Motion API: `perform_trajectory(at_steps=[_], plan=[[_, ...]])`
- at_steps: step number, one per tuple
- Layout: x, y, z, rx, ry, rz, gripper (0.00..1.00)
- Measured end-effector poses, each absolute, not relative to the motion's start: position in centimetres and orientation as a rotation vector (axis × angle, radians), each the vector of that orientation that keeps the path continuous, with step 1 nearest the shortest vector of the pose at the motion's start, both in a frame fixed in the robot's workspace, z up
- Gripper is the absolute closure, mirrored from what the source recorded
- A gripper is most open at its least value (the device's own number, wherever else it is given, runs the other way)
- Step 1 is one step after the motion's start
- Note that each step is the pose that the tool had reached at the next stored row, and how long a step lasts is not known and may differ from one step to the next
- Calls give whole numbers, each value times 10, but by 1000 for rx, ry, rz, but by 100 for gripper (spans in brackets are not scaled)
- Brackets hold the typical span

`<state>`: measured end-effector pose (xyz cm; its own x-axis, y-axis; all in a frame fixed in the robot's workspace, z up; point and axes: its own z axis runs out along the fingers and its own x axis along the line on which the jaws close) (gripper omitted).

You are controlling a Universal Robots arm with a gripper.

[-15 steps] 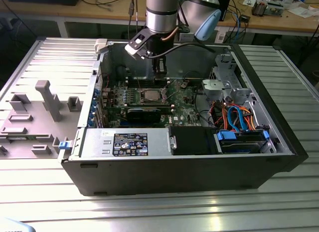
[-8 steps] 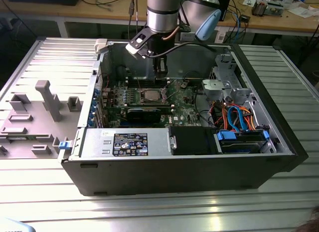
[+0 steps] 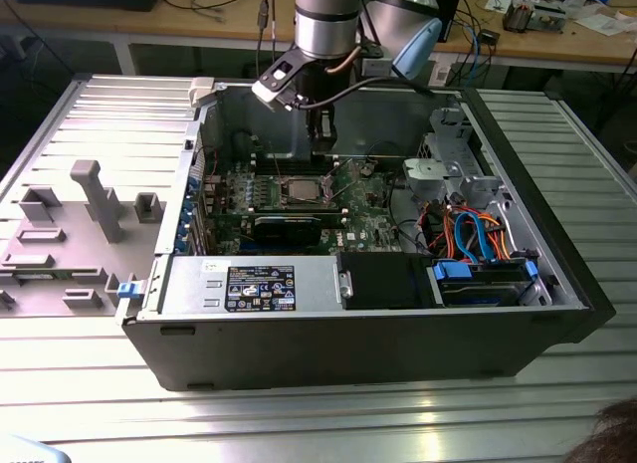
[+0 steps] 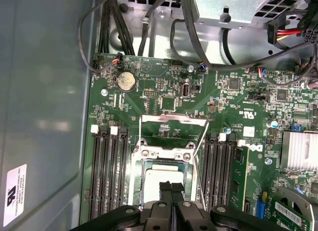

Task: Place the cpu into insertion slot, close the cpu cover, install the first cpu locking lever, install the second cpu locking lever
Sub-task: 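Close the cpu cover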

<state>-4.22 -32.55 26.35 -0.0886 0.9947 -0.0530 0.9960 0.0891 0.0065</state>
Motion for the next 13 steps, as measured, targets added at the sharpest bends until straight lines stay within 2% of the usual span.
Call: perform_trajectory(at_steps=[13], plan=[[-32,-326,267,2092,2287,-51,89]])
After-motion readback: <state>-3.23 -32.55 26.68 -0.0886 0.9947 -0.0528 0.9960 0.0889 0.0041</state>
